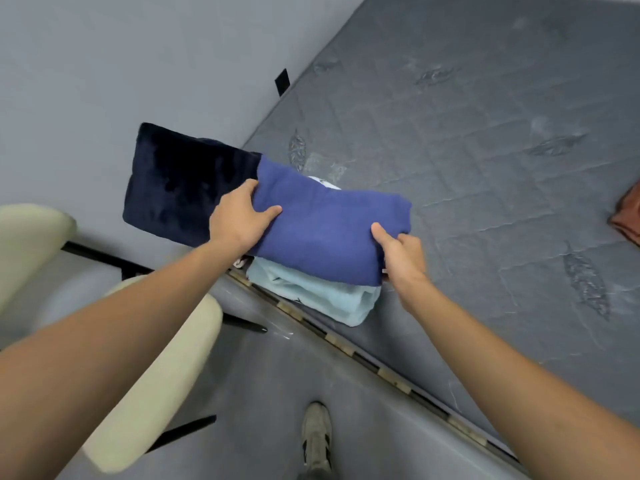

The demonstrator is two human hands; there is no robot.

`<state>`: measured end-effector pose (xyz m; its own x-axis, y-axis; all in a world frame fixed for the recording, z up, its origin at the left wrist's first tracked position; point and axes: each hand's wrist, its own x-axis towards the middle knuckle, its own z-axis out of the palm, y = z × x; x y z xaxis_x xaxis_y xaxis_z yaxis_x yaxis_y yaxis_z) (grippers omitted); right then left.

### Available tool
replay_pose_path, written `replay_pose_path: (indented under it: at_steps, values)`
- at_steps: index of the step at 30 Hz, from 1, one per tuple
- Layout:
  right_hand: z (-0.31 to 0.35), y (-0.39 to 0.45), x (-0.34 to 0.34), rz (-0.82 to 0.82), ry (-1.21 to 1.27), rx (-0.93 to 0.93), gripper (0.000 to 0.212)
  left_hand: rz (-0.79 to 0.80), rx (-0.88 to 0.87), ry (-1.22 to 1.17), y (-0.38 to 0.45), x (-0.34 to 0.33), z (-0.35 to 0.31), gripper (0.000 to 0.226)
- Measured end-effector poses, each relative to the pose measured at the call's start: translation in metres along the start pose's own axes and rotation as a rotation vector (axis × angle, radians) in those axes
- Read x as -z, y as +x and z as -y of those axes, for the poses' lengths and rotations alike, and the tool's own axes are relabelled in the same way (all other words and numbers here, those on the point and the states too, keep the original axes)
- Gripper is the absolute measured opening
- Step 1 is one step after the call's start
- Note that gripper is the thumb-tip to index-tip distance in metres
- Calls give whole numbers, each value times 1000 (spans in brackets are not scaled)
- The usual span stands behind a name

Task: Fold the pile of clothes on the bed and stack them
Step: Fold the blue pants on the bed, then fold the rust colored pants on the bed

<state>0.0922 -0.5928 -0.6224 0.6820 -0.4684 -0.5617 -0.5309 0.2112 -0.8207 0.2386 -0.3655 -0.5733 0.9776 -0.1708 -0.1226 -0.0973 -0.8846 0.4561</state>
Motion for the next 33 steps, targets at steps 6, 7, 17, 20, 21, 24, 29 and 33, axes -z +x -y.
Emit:
replay_pose_path:
  at_steps: [6,7,17,20,21,24,29,33]
  values:
    - [-35,10,-6,-348,-738,549,31,-178,-464,301,21,-31,21,66]
    - [-31,16,-11,-271,-767,636,32,-138,-553,292,25,-39,16,63]
    - [-45,70,-61,11,-1026,655,64,138,-605,431,41,-101,29,67]
    - [-41,72,-39,-59,-1007,666,64,103,-641,430,44,-96,6,66]
    - [-38,72,-28,-77,-1002,647,65,103,-661,423,45,-97,-7,66]
    - [-28,77,19,-135,-996,624,69,117,-715,357,45,-110,-59,66]
    - [-18,100,144,-266,-995,622,70,121,-792,300,40,-166,-183,69]
    - [-24,125,270,-381,-958,572,70,139,-816,241,23,-231,-293,70]
